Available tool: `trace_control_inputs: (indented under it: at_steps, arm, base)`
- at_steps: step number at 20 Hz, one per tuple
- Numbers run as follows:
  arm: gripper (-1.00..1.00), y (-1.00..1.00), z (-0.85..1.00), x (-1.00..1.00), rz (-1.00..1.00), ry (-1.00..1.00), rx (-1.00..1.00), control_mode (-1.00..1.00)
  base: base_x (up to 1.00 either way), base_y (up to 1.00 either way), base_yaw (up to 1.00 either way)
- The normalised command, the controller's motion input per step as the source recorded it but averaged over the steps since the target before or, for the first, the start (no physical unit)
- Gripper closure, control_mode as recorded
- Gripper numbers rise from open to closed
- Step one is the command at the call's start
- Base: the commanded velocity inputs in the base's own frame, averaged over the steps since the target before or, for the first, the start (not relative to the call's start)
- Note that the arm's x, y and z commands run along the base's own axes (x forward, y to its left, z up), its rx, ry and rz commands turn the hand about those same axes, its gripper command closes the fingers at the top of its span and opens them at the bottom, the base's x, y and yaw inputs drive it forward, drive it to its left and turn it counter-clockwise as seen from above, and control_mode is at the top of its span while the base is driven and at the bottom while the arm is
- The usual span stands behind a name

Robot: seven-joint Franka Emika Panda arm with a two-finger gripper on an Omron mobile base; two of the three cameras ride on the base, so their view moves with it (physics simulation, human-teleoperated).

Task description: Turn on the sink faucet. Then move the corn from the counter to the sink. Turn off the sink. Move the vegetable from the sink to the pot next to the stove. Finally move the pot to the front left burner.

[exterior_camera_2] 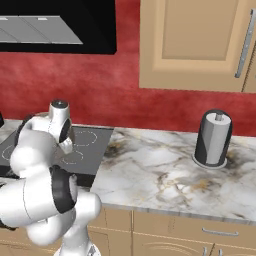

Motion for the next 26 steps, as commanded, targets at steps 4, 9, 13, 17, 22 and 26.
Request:
trace_control_inputs:
  at_steps: [4, 9, 13, 17, 22, 26]
  arm:
    - [1.0, 1.0, 0.0, 0.37, 0.27, 0.01, 0.0, -1.0]
    - [1.0, 0.96, -0.02, 0.43, 0.25, 0.01, 0.0, -1.0]
    - [1.0, 0.82, -0.12, 0.5, 0.18, 0.0, 0.0, -1.0]
    - [1.0, 0.66, -0.2, 0.51, 0.12, 0.0, -0.02, -1.0]
    - [1.0, 0.07, -0.23, 0.1, 0.04, 0.0, -0.03, -1.0]
    - [1.0, 0.21, -0.27, 0.27, 0.03, 0.03, 0.0, -1.0]
  base:
    - [0.0, 0.0, 0.0]
    - [0.0, 0.0, 0.0]
    - [0.0, 0.0, 0.0]
    - [0.0, 0.0, 0.0]
    - [0.0, 0.0, 0.0]
    - [0.0, 0.0, 0.0]
